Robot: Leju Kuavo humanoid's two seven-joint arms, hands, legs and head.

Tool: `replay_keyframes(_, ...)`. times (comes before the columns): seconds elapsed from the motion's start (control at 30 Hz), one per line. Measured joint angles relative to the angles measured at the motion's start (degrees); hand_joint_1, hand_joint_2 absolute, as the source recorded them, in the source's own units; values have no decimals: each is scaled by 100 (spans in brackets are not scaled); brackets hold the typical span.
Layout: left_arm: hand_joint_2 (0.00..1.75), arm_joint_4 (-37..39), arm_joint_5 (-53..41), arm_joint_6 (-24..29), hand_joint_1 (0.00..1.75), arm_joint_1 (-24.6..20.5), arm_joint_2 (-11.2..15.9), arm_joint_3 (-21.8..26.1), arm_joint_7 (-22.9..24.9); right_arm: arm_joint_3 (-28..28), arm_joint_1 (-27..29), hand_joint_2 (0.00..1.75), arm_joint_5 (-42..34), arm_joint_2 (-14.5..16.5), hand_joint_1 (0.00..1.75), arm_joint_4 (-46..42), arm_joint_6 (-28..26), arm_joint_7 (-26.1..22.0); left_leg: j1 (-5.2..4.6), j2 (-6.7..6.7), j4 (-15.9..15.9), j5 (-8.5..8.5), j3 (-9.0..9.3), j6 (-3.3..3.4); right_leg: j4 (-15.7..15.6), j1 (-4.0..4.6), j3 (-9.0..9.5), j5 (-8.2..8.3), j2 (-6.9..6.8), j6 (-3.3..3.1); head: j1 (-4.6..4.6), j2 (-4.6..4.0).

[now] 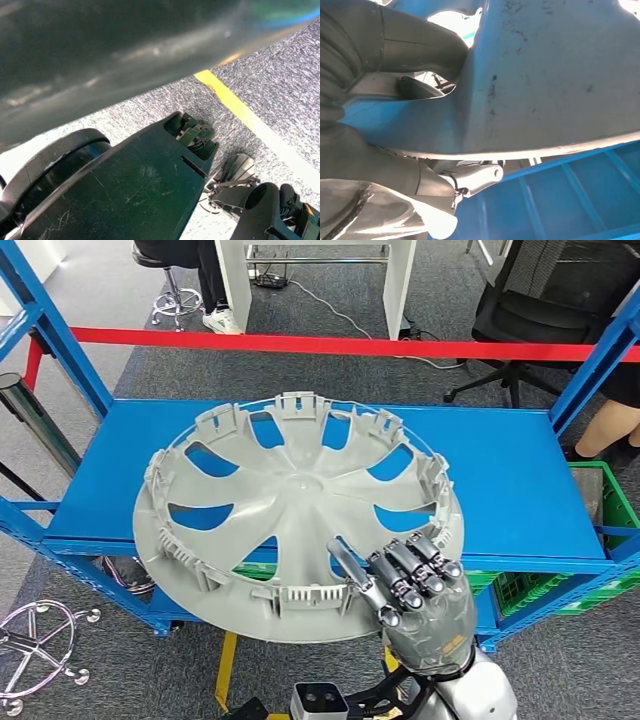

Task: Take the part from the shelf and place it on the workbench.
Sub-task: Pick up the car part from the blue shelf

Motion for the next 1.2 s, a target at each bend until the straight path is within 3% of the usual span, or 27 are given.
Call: replay_keyframes(1.2, 0, -5, 41, 90, 0, -2, 28, 139, -44, 136, -22, 175, 2, -26, 175, -119, 0, 362, 0, 0, 0, 0, 0, 0, 0, 0, 0, 0, 0, 0, 0, 0)
